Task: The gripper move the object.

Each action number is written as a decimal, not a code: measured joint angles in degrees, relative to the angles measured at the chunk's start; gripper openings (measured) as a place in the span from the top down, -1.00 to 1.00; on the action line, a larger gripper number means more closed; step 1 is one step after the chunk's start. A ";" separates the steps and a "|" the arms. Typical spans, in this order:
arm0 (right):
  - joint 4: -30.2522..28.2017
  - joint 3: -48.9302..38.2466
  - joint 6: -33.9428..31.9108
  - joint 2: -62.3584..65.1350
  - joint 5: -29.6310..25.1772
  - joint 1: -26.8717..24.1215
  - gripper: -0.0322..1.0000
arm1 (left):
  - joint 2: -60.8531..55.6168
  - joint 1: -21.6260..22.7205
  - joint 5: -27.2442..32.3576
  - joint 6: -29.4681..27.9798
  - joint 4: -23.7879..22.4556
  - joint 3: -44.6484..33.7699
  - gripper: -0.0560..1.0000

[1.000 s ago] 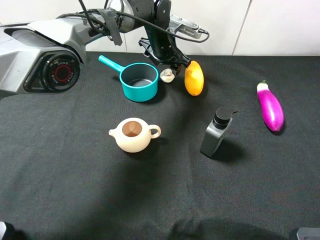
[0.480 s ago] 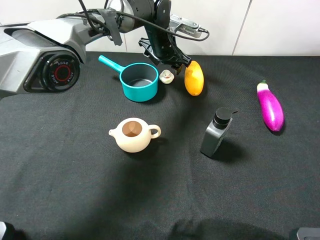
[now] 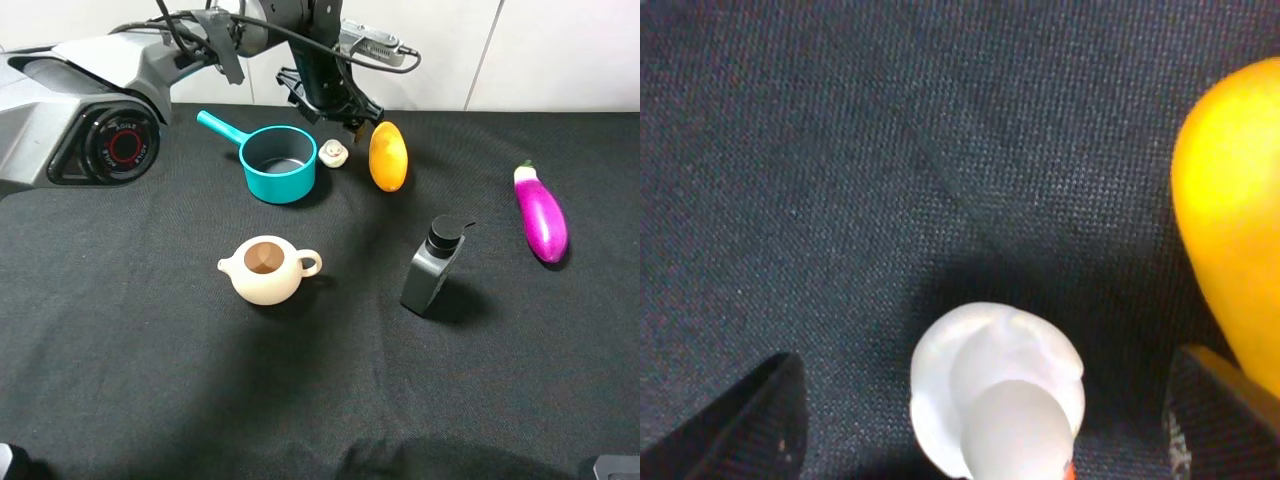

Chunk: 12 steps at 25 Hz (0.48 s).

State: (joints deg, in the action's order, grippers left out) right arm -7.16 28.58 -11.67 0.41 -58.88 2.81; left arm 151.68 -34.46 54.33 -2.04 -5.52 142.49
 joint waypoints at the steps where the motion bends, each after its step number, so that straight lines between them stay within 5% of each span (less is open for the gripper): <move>1: 0.00 0.00 0.00 0.00 0.00 0.00 -0.41 | 0.00 0.00 0.67 0.00 0.00 0.45 -0.55; 12: 0.00 0.00 0.00 0.00 0.00 0.00 -0.41 | -2.61 0.00 6.01 -0.04 0.00 2.33 -0.55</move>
State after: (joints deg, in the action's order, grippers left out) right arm -7.16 28.58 -11.67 0.41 -58.88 2.81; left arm 149.07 -34.46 60.34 -2.08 -5.52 144.82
